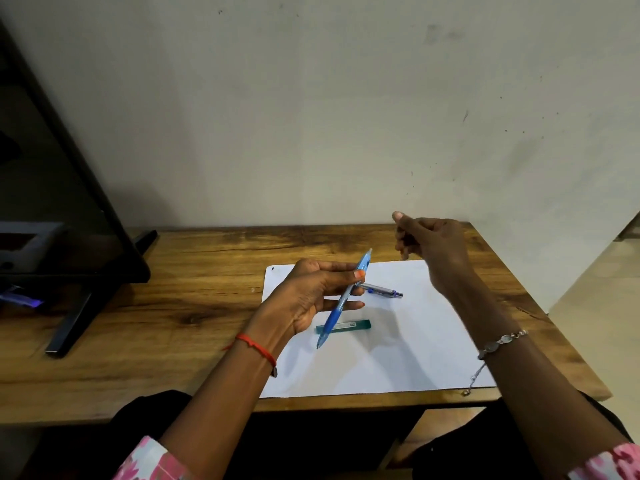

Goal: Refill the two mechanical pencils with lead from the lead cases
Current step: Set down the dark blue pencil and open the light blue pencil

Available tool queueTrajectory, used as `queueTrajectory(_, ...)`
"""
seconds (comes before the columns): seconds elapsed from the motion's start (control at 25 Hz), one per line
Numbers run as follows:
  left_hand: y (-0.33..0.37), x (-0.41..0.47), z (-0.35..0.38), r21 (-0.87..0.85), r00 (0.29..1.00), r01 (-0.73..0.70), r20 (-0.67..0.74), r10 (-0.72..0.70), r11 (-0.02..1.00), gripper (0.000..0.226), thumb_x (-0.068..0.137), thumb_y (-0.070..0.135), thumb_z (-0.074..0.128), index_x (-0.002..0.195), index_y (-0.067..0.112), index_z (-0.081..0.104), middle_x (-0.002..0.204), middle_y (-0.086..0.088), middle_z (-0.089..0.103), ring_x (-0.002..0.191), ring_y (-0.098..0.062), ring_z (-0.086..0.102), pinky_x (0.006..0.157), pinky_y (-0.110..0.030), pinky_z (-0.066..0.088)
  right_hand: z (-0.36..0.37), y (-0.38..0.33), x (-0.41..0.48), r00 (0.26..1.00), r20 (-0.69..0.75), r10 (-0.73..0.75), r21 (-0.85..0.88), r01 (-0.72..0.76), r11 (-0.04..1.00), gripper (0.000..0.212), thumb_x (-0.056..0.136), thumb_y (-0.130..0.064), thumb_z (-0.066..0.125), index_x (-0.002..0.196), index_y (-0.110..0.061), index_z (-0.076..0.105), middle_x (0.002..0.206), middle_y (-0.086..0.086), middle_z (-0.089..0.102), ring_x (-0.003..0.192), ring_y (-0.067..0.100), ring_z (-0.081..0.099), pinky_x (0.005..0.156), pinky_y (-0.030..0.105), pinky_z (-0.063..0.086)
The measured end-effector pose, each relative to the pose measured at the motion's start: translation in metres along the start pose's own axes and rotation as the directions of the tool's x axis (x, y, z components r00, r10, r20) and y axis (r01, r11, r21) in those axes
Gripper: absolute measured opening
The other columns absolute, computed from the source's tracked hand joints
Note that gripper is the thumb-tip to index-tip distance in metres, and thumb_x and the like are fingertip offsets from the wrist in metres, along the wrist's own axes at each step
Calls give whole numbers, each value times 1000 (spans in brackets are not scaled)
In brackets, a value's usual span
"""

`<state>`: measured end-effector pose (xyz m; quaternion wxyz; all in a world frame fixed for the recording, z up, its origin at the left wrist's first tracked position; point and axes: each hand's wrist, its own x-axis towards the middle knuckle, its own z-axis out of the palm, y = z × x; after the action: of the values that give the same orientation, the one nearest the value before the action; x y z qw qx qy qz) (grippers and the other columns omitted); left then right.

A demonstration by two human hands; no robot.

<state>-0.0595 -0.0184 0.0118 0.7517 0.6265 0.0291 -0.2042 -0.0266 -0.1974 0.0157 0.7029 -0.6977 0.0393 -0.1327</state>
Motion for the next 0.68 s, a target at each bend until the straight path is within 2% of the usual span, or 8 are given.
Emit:
queueTrajectory(0.08,2,-1,-5,0,1000,-13,-12,13,1000,6,79,1,65,83,3,68,60,-3,71,54,-13,67,51,-28,58,-6,-1,2,998,27,62,30,-63,998,24,83,-17,67,65,-1,64,59,10,59,47,18,55,43,21,46)
queueTrajectory(0.16,5,0,-7,0,999,-23,-33,23,1000,5,79,1,65,81,4,68,59,-3,71,53,-13,68,49,-27,57,-3,1,0,970,122,208,90,-220,971,20,86,-12,62,69,-1,62,64,13,60,47,17,59,44,20,48)
queueTrajectory(0.24,5,0,-7,12,999,-25,-44,25,1000,5,78,2,65,80,5,68,60,-3,71,54,-13,68,48,-26,56,1,1,-4,889,256,379,128,-419,899,18,89,-7,53,73,-2,59,65,12,64,47,13,60,44,19,48)
queueTrajectory(0.32,3,-1,-6,30,999,-13,-44,14,999,4,78,3,66,80,6,69,61,-4,72,54,-13,68,49,-26,56,2,0,-6,813,368,451,145,-530,836,17,91,-6,49,78,-2,59,63,9,66,48,11,59,44,17,47)
queueTrajectory(0.48,1,0,-4,32,998,-8,-57,9,999,5,77,4,68,82,5,69,65,-5,71,55,-13,68,49,-26,57,4,-2,-8,803,449,391,102,-481,871,14,88,-10,56,82,-3,65,64,3,65,52,7,55,49,14,47)
queueTrajectory(0.68,-1,1,-3,55,999,2,-48,1,998,11,77,6,69,88,2,69,65,-4,71,57,-12,69,51,-27,58,4,0,-8,844,428,323,-6,-355,935,11,84,-5,60,77,-2,68,61,1,65,53,8,52,47,15,41)
